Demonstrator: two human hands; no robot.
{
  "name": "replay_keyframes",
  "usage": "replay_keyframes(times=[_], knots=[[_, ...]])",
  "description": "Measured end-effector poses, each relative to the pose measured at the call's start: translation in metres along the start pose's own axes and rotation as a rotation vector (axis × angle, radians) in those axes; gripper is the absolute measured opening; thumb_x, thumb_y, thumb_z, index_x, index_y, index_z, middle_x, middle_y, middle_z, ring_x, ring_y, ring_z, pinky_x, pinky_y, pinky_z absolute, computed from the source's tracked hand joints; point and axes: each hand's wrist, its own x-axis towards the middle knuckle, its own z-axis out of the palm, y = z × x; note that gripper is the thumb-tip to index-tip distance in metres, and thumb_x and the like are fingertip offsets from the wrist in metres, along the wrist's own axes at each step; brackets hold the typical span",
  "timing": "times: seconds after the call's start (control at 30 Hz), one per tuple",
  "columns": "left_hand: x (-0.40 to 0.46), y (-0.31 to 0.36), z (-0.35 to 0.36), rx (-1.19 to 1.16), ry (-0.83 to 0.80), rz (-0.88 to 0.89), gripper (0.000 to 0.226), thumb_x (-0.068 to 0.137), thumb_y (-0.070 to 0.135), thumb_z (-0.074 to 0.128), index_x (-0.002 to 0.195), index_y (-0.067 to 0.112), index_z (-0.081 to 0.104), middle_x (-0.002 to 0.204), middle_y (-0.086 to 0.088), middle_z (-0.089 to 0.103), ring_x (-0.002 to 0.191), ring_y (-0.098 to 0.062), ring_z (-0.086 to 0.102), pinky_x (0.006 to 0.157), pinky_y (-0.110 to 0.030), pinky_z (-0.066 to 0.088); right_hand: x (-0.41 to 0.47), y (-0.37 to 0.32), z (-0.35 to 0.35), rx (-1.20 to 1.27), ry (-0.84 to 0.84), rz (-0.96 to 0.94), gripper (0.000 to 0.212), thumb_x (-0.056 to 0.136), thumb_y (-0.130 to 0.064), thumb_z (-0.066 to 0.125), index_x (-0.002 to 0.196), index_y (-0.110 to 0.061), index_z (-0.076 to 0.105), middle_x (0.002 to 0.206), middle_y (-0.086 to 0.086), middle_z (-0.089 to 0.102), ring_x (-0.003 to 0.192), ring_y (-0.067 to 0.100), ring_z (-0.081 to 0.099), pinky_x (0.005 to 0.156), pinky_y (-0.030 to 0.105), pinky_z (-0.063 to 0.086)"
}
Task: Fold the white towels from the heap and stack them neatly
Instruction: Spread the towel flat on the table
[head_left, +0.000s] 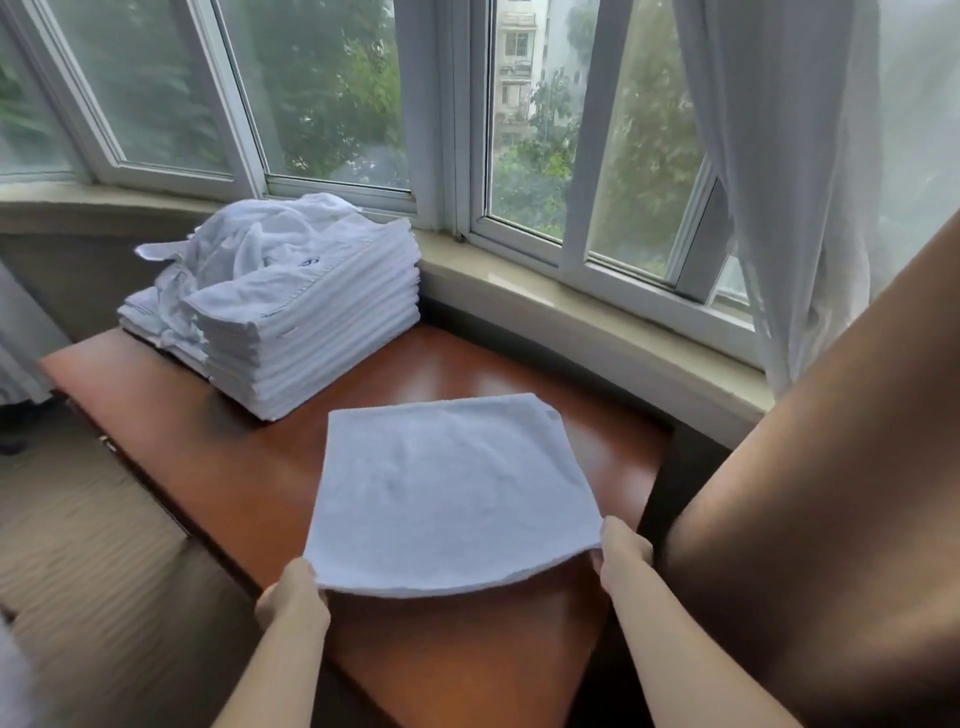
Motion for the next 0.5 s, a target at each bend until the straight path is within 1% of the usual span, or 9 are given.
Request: replay_keyframes(times=[0.07, 0.1, 0.13, 0.2, 0.27, 0.33, 0.37, 0.4, 0.5], knots=[[0.009, -0.011, -0.010, 0.077, 0.081, -0.014, 0.040, 0.079, -0.002, 0.049, 0.118, -0.009, 0.056, 0.116, -0.021, 0.062, 0.095, -0.036, 0.066, 0.077, -0.038, 0.056, 0.001, 0.007, -0.004, -0.014, 0.007, 0.032, 0.037, 0.085, -0.003, 0.055, 0.120, 0.006, 0.056, 0.083, 0.010, 0.058, 0.071, 0.024, 0.058, 0.069, 0.033, 0.050], [0.009, -0.013, -0.012, 0.109, 0.096, -0.009, 0.043, 0.080, -0.001, 0.049, 0.121, -0.009, 0.055, 0.121, -0.021, 0.061, 0.102, -0.037, 0.064, 0.086, -0.043, 0.054, 0.000, 0.004, -0.002, -0.036, -0.010, 0.027, 0.038, 0.087, -0.004, 0.054, 0.124, 0.007, 0.054, 0.092, 0.012, 0.059, 0.076, 0.024, 0.057, 0.075, 0.033, 0.050], [0.008, -0.012, -0.012, 0.133, 0.092, 0.002, 0.043, 0.081, 0.000, 0.049, 0.122, -0.009, 0.054, 0.122, -0.021, 0.060, 0.104, -0.037, 0.063, 0.089, -0.045, 0.053, 0.000, 0.000, 0.001, -0.068, -0.047, 0.006, 0.039, 0.090, -0.005, 0.052, 0.127, 0.006, 0.052, 0.101, 0.012, 0.058, 0.076, 0.023, 0.055, 0.079, 0.033, 0.049], [0.004, -0.006, -0.005, 0.137, 0.058, 0.045, 0.038, 0.081, 0.000, 0.049, 0.118, -0.006, 0.056, 0.112, -0.017, 0.060, 0.094, -0.034, 0.063, 0.081, -0.038, 0.053, -0.004, -0.010, 0.011, -0.142, -0.113, -0.051, 0.035, 0.092, -0.005, 0.052, 0.126, 0.003, 0.052, 0.105, 0.011, 0.056, 0.072, 0.020, 0.054, 0.081, 0.036, 0.051], [-0.001, -0.001, 0.005, 0.144, 0.043, 0.097, 0.031, 0.081, 0.000, 0.050, 0.110, -0.004, 0.058, 0.102, -0.015, 0.058, 0.082, -0.030, 0.060, 0.074, -0.034, 0.051, -0.007, -0.017, 0.022, -0.167, -0.106, -0.074, 0.024, 0.090, -0.003, 0.052, 0.114, -0.001, 0.054, 0.101, 0.013, 0.058, 0.071, 0.021, 0.057, 0.068, 0.033, 0.055], [-0.001, 0.003, 0.015, 0.146, 0.038, 0.144, 0.030, 0.082, -0.002, 0.049, 0.109, -0.005, 0.059, 0.104, -0.019, 0.061, 0.084, -0.033, 0.063, 0.075, -0.037, 0.054, -0.007, -0.020, 0.031, -0.163, -0.088, -0.092, 0.018, 0.091, 0.001, 0.049, 0.108, -0.004, 0.052, 0.098, 0.014, 0.056, 0.065, 0.021, 0.059, 0.054, 0.028, 0.051], [0.001, 0.003, 0.020, 0.132, 0.037, 0.159, 0.028, 0.082, -0.003, 0.048, 0.109, -0.006, 0.058, 0.107, -0.023, 0.062, 0.085, -0.035, 0.065, 0.076, -0.038, 0.056, -0.005, -0.020, 0.035, -0.137, -0.071, -0.094, 0.017, 0.091, 0.003, 0.048, 0.106, -0.004, 0.052, 0.100, 0.013, 0.056, 0.064, 0.021, 0.060, 0.052, 0.028, 0.051], [0.003, 0.004, 0.024, 0.110, 0.037, 0.168, 0.027, 0.083, -0.004, 0.047, 0.108, -0.006, 0.058, 0.109, -0.026, 0.062, 0.080, -0.035, 0.066, 0.072, -0.037, 0.056, -0.002, -0.019, 0.037, -0.092, -0.041, -0.105, 0.018, 0.091, 0.004, 0.047, 0.105, -0.005, 0.052, 0.103, 0.013, 0.056, 0.066, 0.022, 0.063, 0.052, 0.027, 0.051], [0.006, 0.009, 0.041, -0.015, 0.045, 0.228, 0.025, 0.088, -0.003, 0.044, 0.110, 0.001, 0.056, 0.110, -0.021, 0.061, 0.059, -0.019, 0.063, 0.053, -0.022, 0.053, 0.005, -0.014, 0.044, 0.089, 0.072, -0.233, 0.021, 0.092, -0.002, 0.047, 0.108, -0.015, 0.053, 0.108, 0.009, 0.057, 0.074, 0.022, 0.067, 0.056, 0.024, 0.053]])
